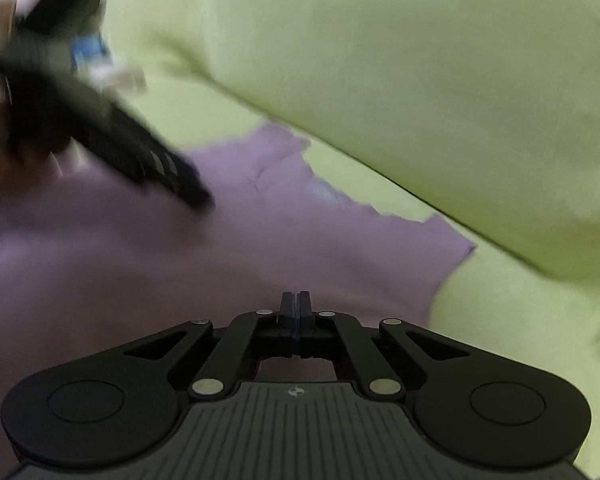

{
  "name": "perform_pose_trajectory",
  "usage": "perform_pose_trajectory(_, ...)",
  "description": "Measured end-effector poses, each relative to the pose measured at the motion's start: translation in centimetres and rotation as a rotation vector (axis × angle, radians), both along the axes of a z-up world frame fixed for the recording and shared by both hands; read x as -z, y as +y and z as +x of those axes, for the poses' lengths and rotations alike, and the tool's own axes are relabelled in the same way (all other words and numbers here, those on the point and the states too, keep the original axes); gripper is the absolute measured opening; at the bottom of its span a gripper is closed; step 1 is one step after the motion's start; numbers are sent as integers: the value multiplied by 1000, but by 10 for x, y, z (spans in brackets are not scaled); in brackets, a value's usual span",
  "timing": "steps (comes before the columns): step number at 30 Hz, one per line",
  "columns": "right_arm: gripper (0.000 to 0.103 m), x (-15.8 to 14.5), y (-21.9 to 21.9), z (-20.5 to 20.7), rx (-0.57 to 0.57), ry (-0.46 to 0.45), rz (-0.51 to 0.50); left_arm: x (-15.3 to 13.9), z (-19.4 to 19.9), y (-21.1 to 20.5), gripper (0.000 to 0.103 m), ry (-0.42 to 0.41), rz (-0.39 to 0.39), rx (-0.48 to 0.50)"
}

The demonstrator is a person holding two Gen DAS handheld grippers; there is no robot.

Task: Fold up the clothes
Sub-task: 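Raise both open grippers back above the flat lilac top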

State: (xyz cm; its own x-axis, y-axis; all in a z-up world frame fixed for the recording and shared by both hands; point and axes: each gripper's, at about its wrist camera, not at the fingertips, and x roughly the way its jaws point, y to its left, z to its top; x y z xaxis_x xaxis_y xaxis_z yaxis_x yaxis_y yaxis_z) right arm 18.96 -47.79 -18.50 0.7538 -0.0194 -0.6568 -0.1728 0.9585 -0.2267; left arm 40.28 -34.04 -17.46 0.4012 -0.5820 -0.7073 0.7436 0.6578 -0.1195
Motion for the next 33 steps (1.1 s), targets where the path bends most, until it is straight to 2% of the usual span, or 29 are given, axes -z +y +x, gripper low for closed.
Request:
perform_pose_trajectory(1, 0, 6, -2, -2, 31, -18, -79, 0, 0, 2, 38, 0, 0, -1)
perform_pose_trajectory(2, 0, 10, -10, -3, 82, -15, -115, 0, 1, 3, 38, 1, -2, -2)
perform_pose_trajectory(5, 0, 9, -31, -5, 196, 0, -152, -2, 2, 8, 37, 5, -3, -10)
perform_pose_trajectory(9, 0, 5, -28, -3, 320, 6, -279, -13, -6, 16, 35, -22, -3, -18)
perform_pose_trajectory(11, 1, -8, -13, -15, 281, -69, -197, -17, -13, 23, 35, -41, -7, -18)
perform_pose_trajectory(13, 0, -11, 18, -27, 130, -106, -135, -16, -20, 29, 35, -47, -3, -16)
perform_pose_trajectory(15, 0, 0, 39, -33, 37, -78, -163, -11, -27, 34, 35, -36, 10, -18)
perform_pose_trajectory(16, 0, 8, 39, -36, 50, -79, -213, -8, -31, 37, 35, -31, 23, -20)
perform_pose_trajectory(19, 0, 20, 2, -47, 223, -97, -279, -1, -42, 51, 35, -42, 49, -46)
perform_pose_trajectory(21, 0, 14, -21, -52, 320, -61, -270, -5, -50, 61, 35, -43, 54, -66)
perform_pose_trajectory(26, 2, -18, -24, -80, 381, -53, -201, -15, -82, 91, 35, 16, 34, -133)
perform_pose_trajectory(28, 3, -29, 3, -105, 309, -59, -112, -15, -102, 100, 35, 32, 43, -156)
perform_pose_trajectory(31, 5, -18, 51, -131, 188, 16, -93, -15, -138, 107, 35, 19, 75, -181)
perform_pose_trajectory(33, 5, -10, 53, -150, 278, 11, -136, -16, -158, 112, 35, 9, 107, -194)
